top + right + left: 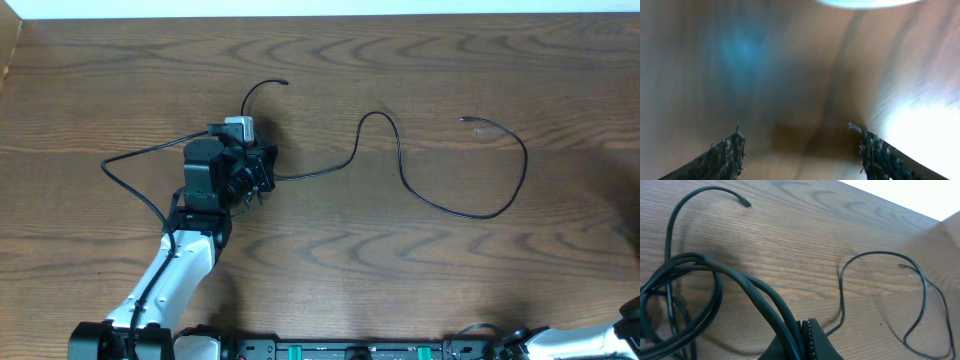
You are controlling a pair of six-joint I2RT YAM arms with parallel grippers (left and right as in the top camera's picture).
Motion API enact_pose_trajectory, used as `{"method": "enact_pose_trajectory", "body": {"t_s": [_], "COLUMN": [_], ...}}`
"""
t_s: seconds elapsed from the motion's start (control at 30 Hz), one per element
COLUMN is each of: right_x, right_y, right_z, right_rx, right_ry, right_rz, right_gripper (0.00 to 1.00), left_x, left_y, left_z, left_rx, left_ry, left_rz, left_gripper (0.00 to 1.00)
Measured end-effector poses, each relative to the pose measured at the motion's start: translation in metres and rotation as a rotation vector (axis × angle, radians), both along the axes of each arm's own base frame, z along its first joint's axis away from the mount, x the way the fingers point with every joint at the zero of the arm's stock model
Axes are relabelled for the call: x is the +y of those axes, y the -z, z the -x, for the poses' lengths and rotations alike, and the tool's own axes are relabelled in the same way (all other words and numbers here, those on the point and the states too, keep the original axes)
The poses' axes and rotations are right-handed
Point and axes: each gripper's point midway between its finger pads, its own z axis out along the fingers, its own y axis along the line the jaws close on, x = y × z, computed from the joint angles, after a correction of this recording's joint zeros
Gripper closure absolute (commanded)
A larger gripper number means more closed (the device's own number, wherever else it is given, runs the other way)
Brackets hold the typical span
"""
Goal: Untangle cables
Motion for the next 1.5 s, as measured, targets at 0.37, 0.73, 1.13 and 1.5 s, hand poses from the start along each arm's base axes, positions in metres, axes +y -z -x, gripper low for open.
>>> {"method": "enact_pose_trajectory", "body": {"t_s": [0.37,0.73,1.13,1.5], "right_x": [0.084,0.249,0.419,0.505], "right_y": [-0.116,-0.207,-0.221,-0.223], "right_z": [-0.093,-0.147,-0.139,-0.099], "right_rx": [-0.338,-0.594,-0.735,-0.836], "right_ry": [-0.343,-0.851,-1.480,-1.894], "right_rz": [0.097,0.157,0.175,0.274], "right_gripper": [0.24,0.20,0.13,0.12], "left_x": [-0.032,-0.071,-0.082,-0.084], "left_y": [-0.041,-0.113,-0.146,-0.164], "left_z": [0.003,0.032,0.058,0.066], "left_rx": [-0.171,-0.498,-0.623,-0.641], "left_ry": [0.205,0.555,0.705,0.730], "left_rz": [0.092,0.194,0.253,0.311], "left_gripper": [0.93,0.92,0.92,0.93]}}
